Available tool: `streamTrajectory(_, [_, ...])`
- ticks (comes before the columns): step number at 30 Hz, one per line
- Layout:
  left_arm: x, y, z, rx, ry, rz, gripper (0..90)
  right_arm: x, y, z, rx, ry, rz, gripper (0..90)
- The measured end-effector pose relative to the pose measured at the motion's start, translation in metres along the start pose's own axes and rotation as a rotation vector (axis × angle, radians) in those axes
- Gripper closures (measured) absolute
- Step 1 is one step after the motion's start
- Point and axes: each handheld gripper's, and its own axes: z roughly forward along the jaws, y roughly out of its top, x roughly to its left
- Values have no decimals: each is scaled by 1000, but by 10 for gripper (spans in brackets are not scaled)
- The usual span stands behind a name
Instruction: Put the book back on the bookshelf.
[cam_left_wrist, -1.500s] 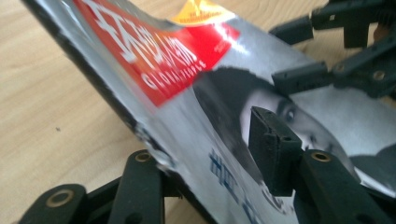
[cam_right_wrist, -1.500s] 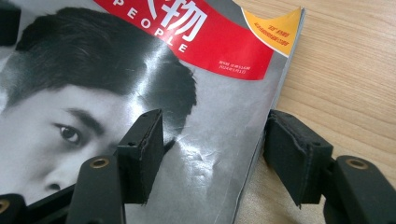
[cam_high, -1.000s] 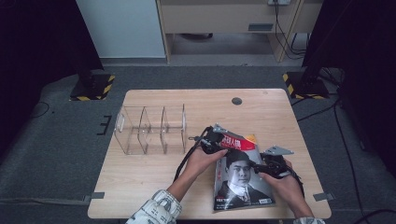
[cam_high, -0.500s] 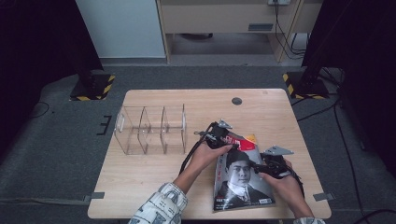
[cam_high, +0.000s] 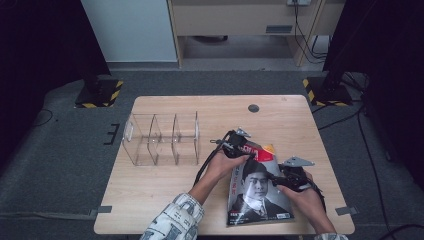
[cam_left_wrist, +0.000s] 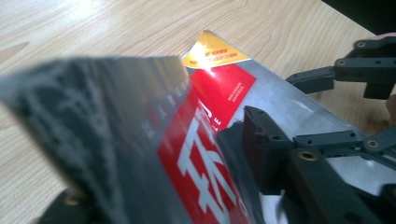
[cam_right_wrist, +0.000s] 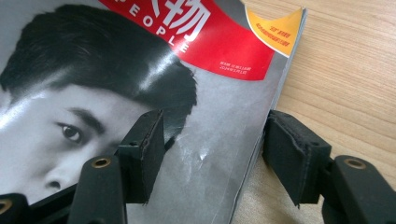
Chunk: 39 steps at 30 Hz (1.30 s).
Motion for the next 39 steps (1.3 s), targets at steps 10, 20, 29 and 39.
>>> streamTrajectory(10, [-4,6,-10,-40,-4,-41,822,-2,-1,-2,-4,6,32,388])
streamTrajectory(20, [-20,17,-20,-86,-22,9,839,-25,-1,-20,-30,-87,78,389])
streamTrajectory(29, [-32,27,-24,-108,-19,51,846,-37,-2,-23,-45,-176,155,343])
streamTrajectory(39, [-29,30,-33,-146,-17,39,850,-40,-6,-20,-13,-200,165,285])
